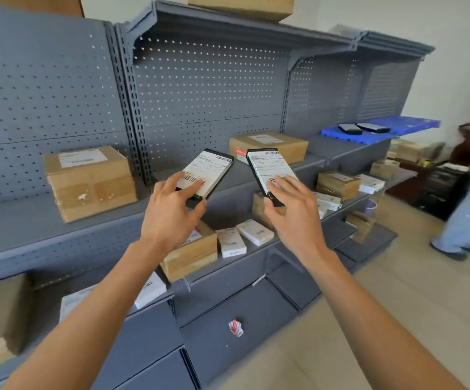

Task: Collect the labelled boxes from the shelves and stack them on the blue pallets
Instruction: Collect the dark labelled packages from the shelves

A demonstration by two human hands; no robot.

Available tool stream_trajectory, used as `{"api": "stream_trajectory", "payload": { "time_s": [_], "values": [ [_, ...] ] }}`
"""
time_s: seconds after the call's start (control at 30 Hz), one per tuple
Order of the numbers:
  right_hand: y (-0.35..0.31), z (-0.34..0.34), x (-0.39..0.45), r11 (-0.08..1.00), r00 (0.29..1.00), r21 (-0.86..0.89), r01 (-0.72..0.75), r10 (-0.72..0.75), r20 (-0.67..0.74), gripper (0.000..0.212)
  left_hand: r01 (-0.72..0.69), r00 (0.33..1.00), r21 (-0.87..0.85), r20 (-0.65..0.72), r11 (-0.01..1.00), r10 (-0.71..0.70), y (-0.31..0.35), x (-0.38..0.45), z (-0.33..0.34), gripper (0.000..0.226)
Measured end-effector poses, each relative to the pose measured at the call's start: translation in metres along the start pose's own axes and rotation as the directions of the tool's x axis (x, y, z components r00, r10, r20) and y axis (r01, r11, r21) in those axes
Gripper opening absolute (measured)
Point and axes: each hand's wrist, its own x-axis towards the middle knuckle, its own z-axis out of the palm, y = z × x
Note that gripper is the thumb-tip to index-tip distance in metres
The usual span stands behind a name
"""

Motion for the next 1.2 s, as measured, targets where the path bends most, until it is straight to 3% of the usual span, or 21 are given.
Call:
{"api": "stream_trajectory", "payload": {
  "time_s": [0.37, 0.67, 0.87, 1.2],
  "values": [
    [0.125, -0.074, -0.037, 0.974, 0.988, -0.173, -0.146, 0.137, -0.065, 0.034, -0.16, 0.976, -0.132, 0.128, 0.978, 0.177, 0.123, 0.03, 0.1, 0.048],
    [0.217, -0.073, -0.025, 0.918, 0.962, -0.289, -0.27, 0.267, -0.053, 0.039, -0.198, 0.947, -0.241, 0.205, 0.95, 0.249, 0.172, 0.087, 0.195, 0.05],
    [0.284, -0.06, 0.013, 0.898, 0.965, -0.354, -0.26, 0.25, -0.074, 0.036, -0.193, 0.935, -0.306, 0.229, 0.932, 0.269, 0.198, 0.147, 0.263, 0.05],
    [0.382, -0.064, 0.037, 0.839, 0.93, -0.402, -0.366, 0.336, -0.146, 0.039, -0.274, 0.881, -0.392, 0.263, 0.878, 0.393, 0.264, 0.223, 0.354, 0.051]
  ]
}}
